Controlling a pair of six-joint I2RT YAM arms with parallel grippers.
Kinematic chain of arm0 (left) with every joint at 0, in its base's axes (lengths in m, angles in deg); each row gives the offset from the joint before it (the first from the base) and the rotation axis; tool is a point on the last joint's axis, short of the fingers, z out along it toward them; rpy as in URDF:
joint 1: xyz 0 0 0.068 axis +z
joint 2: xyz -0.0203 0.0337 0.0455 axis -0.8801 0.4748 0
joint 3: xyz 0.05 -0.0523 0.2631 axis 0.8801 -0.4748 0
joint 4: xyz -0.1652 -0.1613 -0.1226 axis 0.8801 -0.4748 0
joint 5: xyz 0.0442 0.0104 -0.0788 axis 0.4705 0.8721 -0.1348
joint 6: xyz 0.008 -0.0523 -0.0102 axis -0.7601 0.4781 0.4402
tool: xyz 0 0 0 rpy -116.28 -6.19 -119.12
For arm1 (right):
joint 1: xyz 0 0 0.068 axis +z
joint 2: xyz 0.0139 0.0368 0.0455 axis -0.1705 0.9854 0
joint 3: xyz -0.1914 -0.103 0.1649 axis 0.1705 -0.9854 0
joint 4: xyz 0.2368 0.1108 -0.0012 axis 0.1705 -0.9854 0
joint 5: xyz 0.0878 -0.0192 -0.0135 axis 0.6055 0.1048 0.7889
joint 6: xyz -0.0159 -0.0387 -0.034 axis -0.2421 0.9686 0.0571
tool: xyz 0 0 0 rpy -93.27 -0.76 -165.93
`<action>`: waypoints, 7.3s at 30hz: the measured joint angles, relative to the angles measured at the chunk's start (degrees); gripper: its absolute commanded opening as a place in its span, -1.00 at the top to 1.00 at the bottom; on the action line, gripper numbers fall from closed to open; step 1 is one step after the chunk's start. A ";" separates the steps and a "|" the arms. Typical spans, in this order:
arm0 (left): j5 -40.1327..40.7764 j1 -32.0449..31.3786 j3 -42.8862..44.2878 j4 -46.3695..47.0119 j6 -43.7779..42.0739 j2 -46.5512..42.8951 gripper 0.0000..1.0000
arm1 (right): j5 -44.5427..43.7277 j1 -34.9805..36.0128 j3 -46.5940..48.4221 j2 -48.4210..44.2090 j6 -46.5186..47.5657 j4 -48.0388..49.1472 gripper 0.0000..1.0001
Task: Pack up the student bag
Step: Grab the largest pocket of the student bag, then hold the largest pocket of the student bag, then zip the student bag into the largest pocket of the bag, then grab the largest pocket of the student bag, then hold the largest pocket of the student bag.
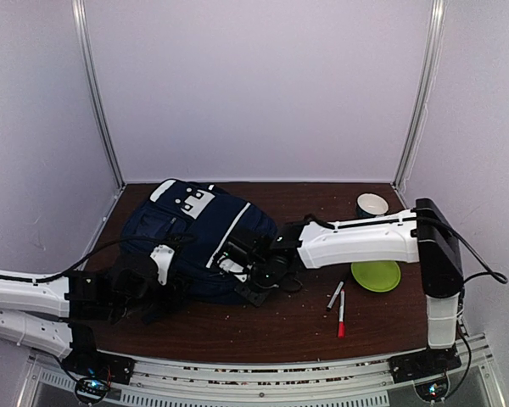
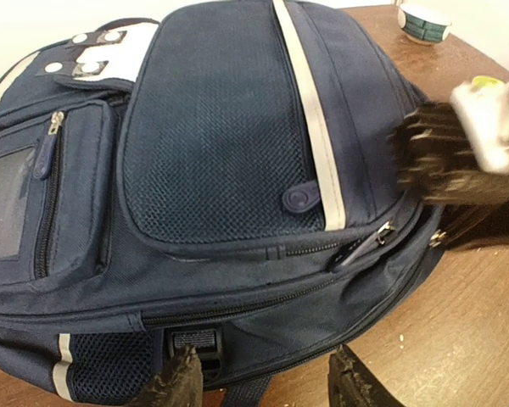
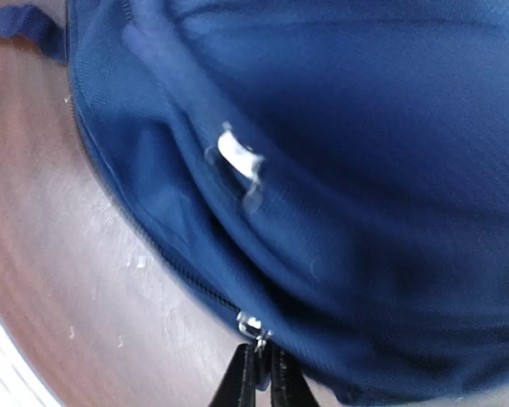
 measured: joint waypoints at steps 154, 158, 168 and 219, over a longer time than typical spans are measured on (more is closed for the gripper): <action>5.05 -8.57 23.89 1.25 -29.07 28.11 -0.11 | 37.64 -31.08 -27.26 -21.66 25.75 4.55 0.05; 5.20 -8.57 23.89 1.60 -28.57 28.11 -0.11 | 37.53 -29.22 -27.28 -21.62 25.66 4.87 0.11; 5.25 -8.61 23.89 2.21 -28.02 28.11 -0.13 | 34.71 -28.76 -27.08 -18.43 23.89 7.04 0.36; 5.16 -8.48 42.32 4.17 -42.18 50.99 1.00 | 39.19 -28.44 -28.09 -25.66 23.17 7.32 1.00</action>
